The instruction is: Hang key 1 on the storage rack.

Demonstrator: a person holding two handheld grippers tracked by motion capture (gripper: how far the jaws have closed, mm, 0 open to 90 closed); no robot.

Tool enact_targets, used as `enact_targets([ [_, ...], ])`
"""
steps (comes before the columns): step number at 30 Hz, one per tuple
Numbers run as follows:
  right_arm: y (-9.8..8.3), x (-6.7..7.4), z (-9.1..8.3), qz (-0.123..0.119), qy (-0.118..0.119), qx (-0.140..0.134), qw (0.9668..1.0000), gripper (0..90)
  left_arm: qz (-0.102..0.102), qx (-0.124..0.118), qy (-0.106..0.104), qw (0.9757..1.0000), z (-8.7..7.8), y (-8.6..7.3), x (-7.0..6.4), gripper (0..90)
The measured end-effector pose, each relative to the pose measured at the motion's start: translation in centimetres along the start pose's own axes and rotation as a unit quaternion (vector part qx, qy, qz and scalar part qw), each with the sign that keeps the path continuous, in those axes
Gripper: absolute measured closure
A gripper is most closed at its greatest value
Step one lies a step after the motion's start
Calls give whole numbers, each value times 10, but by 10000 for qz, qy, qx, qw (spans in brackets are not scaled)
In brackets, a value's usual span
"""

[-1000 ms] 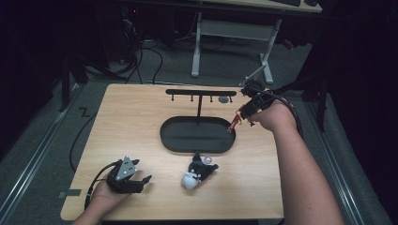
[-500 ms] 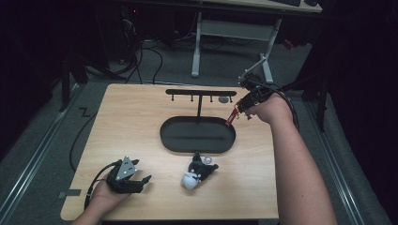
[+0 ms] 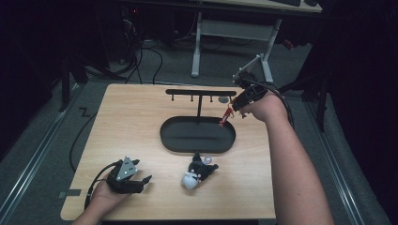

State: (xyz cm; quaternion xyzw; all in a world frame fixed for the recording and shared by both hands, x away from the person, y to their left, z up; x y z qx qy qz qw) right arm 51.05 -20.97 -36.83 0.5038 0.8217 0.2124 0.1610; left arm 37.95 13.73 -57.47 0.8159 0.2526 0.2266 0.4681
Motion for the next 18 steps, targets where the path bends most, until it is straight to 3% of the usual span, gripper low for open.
enact_targets([
  [9,15,-10,7,85,-196,-125,9997,645,-39,9,33,10000,-2,-2,3,249],
  [18,-4,-28,24,354,-306,68,9989,644,-46,3,32,10000,-2,-2,3,249],
])
Point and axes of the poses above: each handheld gripper's, and its own axes: z roughly forward along the jaws, y roughly out of its top, x roughly to its left, the point moved 8 cm from there along z, roughly forward along the jaws, and after that the axes turned 11 degrees about -x, right-handed, at the moved point
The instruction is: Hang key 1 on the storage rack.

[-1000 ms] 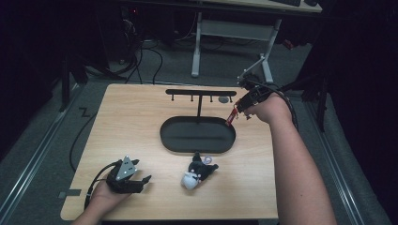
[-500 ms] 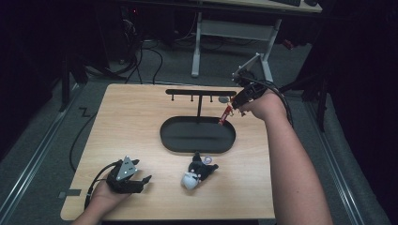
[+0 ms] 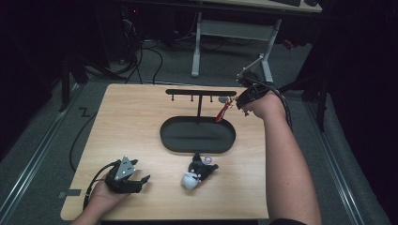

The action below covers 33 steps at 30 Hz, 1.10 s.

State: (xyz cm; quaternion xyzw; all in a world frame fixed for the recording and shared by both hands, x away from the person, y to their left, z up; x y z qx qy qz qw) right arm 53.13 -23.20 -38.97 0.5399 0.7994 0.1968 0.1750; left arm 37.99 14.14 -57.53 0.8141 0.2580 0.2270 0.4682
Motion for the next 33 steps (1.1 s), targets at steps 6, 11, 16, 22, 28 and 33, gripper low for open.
enact_targets([
  [6,-18,-4,17,152,60,117,9998,641,22,27,-29,10000,1,0,-1,250],
  [11,-32,0,36,212,174,133,9995,617,58,30,-47,10000,3,0,-3,250],
  [16,-44,2,46,305,190,84,9993,514,49,47,-96,9999,3,1,-4,252],
  [22,-68,6,45,339,228,-154,9990,469,26,34,-125,9999,5,2,-7,262],
  [28,-106,17,43,-27,64,-610,9981,410,-54,28,-207,9998,5,6,-14,277],
  [33,-144,28,46,-60,27,-1158,9933,418,-147,28,-297,9994,6,9,-21,321],
])
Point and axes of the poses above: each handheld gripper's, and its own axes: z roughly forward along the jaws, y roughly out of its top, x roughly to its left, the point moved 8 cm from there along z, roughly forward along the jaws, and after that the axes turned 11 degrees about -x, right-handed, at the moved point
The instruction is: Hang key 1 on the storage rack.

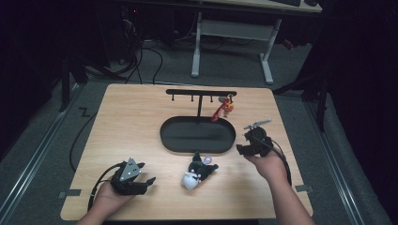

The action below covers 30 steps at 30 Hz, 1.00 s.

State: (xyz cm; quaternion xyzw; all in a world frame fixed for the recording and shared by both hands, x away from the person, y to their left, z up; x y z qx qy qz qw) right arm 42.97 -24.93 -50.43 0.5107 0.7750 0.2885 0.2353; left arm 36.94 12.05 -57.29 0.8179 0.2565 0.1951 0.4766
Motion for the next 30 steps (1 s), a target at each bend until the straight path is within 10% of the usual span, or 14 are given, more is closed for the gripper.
enact_targets([
  [5,-36,5,-7,168,-148,-640,9977,446,-74,-12,-68,9999,1,2,-4,392],
  [12,-91,8,-18,541,-359,-1641,9843,527,-236,35,40,9997,23,16,-11,635],
  [17,-102,9,-23,730,-145,-1608,9842,515,-267,58,124,9995,50,30,-28,897],
  [24,-97,15,-25,723,100,-1731,9822,526,-198,319,-86,9993,80,37,-55,898],
  [30,-94,20,-24,625,168,-1715,9830,530,114,312,-737,9967,87,48,-112,898],
])
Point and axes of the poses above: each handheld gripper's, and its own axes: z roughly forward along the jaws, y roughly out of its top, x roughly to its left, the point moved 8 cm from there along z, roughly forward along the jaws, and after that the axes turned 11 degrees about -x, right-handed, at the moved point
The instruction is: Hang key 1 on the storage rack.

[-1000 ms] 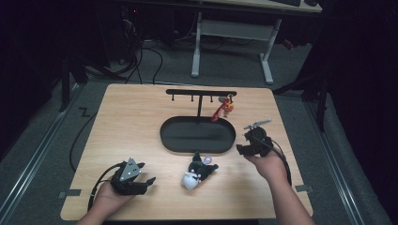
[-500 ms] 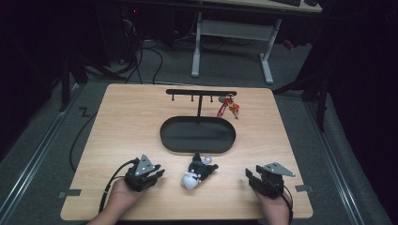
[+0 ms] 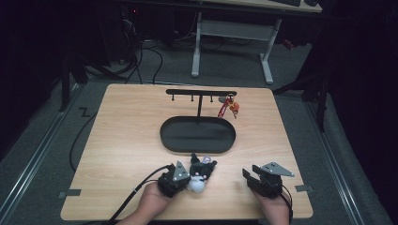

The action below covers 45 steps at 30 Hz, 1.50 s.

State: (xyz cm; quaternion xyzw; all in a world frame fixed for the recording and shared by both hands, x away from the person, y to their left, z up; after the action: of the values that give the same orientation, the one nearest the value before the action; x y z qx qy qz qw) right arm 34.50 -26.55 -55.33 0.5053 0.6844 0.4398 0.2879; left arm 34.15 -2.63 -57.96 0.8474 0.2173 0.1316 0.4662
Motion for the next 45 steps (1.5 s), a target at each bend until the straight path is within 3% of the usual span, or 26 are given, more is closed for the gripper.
enact_targets([
  [3,0,0,-1,23,-3,-11,10000,530,205,-29,-325,9993,6,6,-29,898],
  [6,-1,-2,-1,65,-19,8,10000,530,231,-107,-342,9991,4,7,-33,897],
  [12,-3,-3,-1,82,-11,40,10000,529,20,-115,30,9999,-18,-5,1,878],
  [15,-5,-2,1,81,12,94,9999,529,-123,-158,327,9993,-27,-9,20,860],
  [17,-5,-1,2,87,18,119,9999,529,-212,-243,631,9975,-30,-11,33,860],
  [19,-5,0,2,69,18,132,9999,529,-453,-361,846,9947,-33,-11,46,859],
  [22,-5,1,1,85,15,136,9999,529,-621,-401,948,9927,-30,-9,56,850],
  [26,-7,0,2,103,41,153,9998,529,-596,-318,836,9942,-21,-4,52,849],
  [33,-8,-1,2,106,86,191,9997,530,-259,-204,470,9984,6,9,18,866],
  [36,-7,-2,1,122,68,173,9998,531,-130,-258,425,9987,13,16,9,866],
  [40,-8,-3,0,135,69,189,9997,530,-166,-272,542,9980,8,13,20,862],
  [45,-12,-5,1,144,52,273,9995,530,-302,-268,907,9951,-25,-9,60,788],
])
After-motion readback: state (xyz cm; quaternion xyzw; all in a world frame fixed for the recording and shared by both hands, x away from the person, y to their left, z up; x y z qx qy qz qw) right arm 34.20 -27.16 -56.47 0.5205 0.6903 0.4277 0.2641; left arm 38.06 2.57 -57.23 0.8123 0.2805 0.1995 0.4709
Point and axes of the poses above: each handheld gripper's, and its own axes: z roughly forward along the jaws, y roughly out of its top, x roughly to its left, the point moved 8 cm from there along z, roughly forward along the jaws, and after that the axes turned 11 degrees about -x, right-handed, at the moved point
